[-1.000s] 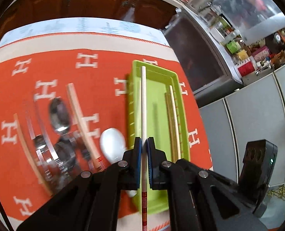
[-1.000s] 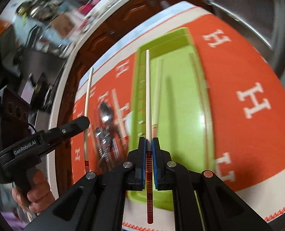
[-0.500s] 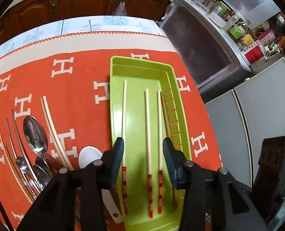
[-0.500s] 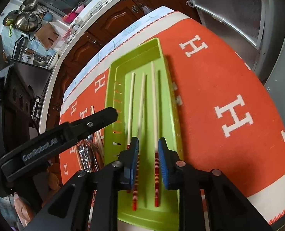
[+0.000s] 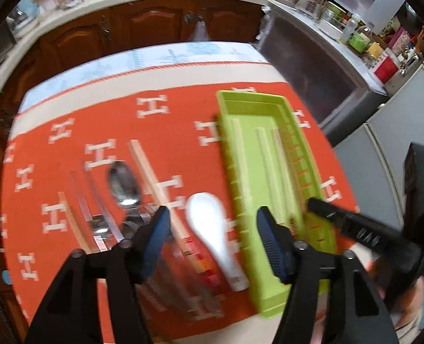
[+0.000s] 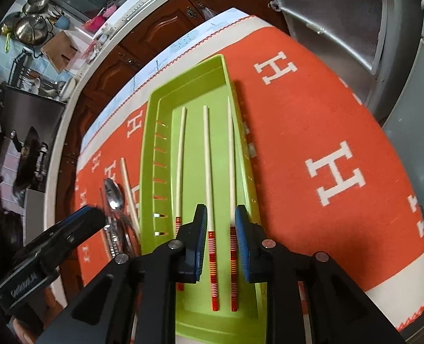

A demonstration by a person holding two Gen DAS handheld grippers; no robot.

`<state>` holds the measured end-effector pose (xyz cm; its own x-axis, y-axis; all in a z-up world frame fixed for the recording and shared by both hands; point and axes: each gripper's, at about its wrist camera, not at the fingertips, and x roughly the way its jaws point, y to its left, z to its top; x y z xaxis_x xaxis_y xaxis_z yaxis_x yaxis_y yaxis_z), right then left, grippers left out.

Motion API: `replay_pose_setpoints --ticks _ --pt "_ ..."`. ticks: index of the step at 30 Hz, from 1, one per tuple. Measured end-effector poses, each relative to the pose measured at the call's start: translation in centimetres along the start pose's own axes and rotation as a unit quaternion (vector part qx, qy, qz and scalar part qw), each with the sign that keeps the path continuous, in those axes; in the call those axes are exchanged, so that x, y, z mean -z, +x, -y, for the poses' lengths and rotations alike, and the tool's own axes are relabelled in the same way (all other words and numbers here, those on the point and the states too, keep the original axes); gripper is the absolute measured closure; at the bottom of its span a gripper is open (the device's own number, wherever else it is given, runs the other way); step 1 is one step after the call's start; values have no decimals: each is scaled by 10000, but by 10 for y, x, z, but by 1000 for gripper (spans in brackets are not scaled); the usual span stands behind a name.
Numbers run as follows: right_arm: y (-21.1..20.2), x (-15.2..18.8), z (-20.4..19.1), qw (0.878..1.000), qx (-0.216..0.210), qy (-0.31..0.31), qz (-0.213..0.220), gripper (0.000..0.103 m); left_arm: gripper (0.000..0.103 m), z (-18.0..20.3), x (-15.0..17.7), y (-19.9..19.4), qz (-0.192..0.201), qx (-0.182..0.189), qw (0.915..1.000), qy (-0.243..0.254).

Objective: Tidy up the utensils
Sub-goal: 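Move both open tools back over the utensil pile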

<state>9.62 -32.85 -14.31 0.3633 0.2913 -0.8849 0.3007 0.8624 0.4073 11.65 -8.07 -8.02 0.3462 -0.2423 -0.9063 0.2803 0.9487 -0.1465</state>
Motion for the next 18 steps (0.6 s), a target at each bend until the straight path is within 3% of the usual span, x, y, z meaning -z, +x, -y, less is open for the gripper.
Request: replay_pose_setpoints --ticks 3,12,18 --pt "1 -1 -1 9999 85 -67 13 82 38 -27 12 -11 107 -386 9992 -72" --pt "-2 2 -9 9989 410 -208 53 84 37 -117 53 -9 -147 -870 9912 -991" --pt "-9 15 -44 9980 101 -616 -22 84 37 -148 86 1 -410 -895 9862 -1327"
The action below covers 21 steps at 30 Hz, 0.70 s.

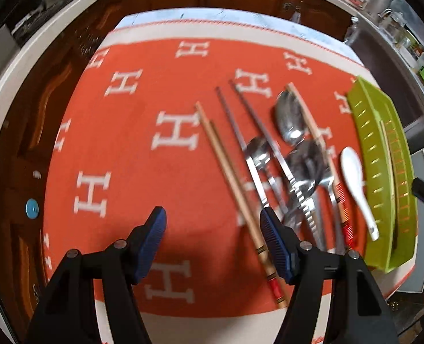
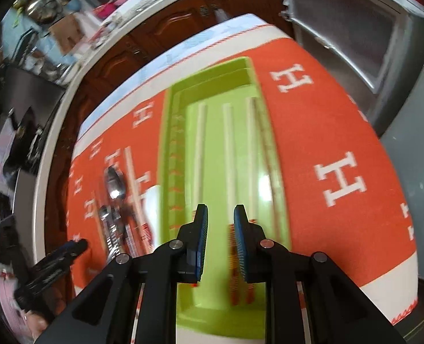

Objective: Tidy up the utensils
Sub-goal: 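Move both open tools back over the utensil pile, then grasp a plain wooden chopstick with the right tool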

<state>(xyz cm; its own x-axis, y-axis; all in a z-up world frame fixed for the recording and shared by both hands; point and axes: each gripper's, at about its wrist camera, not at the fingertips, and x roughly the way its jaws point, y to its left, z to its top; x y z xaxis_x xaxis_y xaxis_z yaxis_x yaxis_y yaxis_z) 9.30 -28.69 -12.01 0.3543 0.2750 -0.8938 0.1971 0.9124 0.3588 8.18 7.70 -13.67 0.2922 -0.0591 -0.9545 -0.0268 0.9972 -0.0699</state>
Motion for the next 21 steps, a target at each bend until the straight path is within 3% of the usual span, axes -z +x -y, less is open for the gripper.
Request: replay_pose_setpoints --ticks 9,16,21 --pt "6 23 -93 9930 -360 -1104 -206 84 37 -24 9 10 3 271 9995 -148" --pt "46 46 -177 9748 -697 -1976 -761 86 37 -33 17 2 179 312 9994 -24" --pt "79 54 -214 9638 -860 -2260 -1126 90 37 -47 25 -5 282 354 9990 -5"
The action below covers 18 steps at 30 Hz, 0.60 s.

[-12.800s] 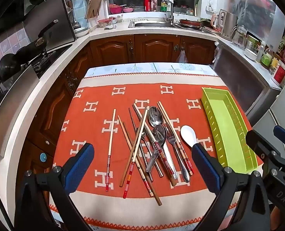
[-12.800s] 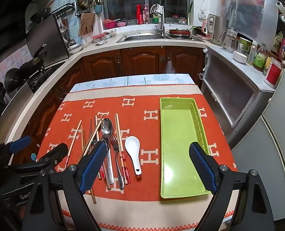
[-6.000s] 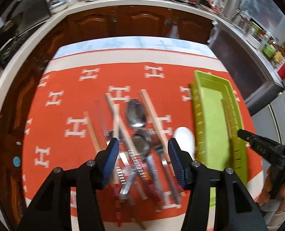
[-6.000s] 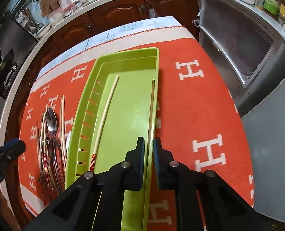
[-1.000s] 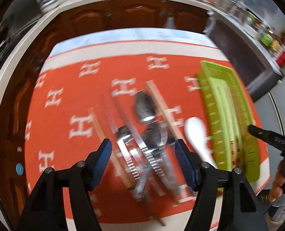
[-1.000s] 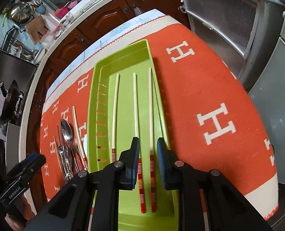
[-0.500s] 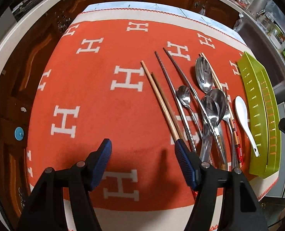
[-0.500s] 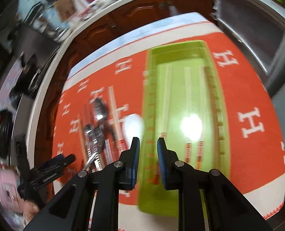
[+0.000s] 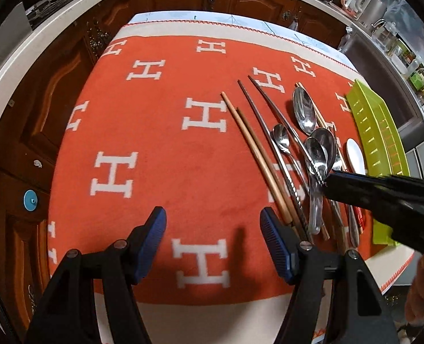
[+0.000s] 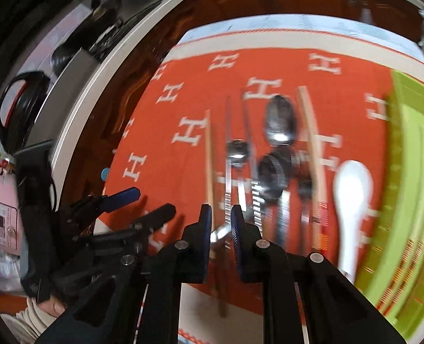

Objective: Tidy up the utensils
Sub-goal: 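Grasp a plain wooden chopstick with the right tool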

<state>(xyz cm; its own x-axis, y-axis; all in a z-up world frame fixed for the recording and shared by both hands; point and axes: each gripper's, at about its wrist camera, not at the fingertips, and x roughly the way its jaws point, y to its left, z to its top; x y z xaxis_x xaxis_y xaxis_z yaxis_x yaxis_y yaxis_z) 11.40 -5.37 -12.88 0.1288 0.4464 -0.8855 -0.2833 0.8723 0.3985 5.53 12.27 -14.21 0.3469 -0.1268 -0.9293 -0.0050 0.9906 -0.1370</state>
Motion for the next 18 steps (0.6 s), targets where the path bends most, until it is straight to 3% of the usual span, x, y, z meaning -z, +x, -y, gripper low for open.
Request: replay_pose_setpoints --ticks 7,18 --pt "52 -13 -2 9968 -86 343 -719 95 37 -21 7 -2 2 162 9997 -192" --pt "65 -8 6 9960 298 262 -807 101 37 -36 10 3 13 358 9988 -321"
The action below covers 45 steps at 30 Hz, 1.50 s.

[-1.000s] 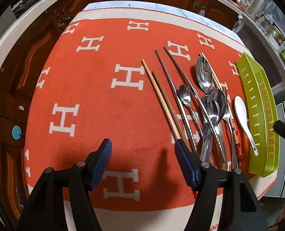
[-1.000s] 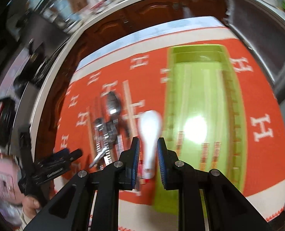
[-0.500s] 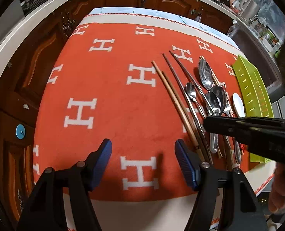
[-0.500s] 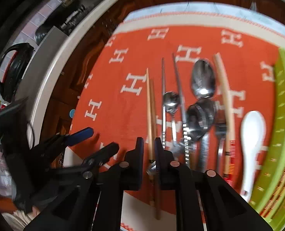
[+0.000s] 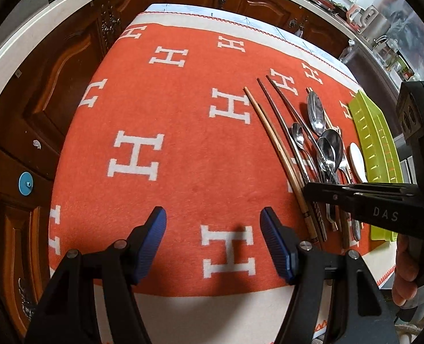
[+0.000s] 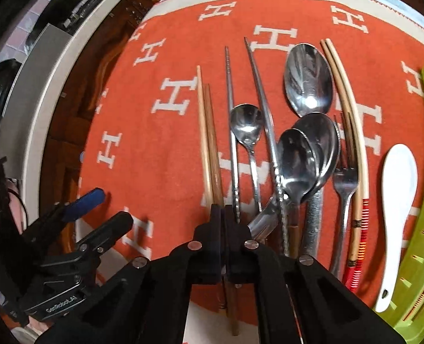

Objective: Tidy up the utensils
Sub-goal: 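Grasp a plain wooden chopstick with the right tool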

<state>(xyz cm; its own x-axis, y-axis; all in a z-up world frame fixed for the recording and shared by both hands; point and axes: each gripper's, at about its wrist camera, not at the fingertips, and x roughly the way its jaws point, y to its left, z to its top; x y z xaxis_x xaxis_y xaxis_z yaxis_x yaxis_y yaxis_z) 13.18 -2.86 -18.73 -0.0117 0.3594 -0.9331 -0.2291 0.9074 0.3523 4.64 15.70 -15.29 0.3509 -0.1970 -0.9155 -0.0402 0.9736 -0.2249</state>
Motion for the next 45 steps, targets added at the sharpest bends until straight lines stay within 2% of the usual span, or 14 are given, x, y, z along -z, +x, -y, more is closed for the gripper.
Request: replay_pose_setpoints --ticks 7,11,14,18,22,23,28,38,42,45 --pt "5 3 -32 9944 691 -795 50 100 37 -6 1 -3 15 75 9999 -95" --pt "6 8 -47 9886 954 -1168 41 100 37 -10 -1 -7 50 62 9999 -139" --pt "7 16 -53 9858 993 -1354 -42 100 37 -12 -1 -8 61 58 9998 -176" --pt "3 23 -48 9871 841 -1356 -122 100 37 -14 -1 -7 12 78 9998 -193" --pt "1 28 -47 9856 859 -1452 -115 100 37 -11 0 -8 20 105 9998 -140" --pt "5 31 -46 9852 852 -1470 -237 97 37 -11 -1 -9 41 111 9998 -128" --pt "7 37 -47 9886 557 -1377 -238 95 37 -9 -1 -7 0 78 9999 -121" --pt "14 34 -77 9808 901 -1730 26 95 37 -6 -1 -6 -19 38 9999 -126" --pt "10 33 -66 9891 571 -1357 83 97 37 -3 -3 -3 -116 79 9998 -139" --pt "-10 32 -43 9949 236 -944 285 97 37 2 -6 0 -192 139 9996 -168"
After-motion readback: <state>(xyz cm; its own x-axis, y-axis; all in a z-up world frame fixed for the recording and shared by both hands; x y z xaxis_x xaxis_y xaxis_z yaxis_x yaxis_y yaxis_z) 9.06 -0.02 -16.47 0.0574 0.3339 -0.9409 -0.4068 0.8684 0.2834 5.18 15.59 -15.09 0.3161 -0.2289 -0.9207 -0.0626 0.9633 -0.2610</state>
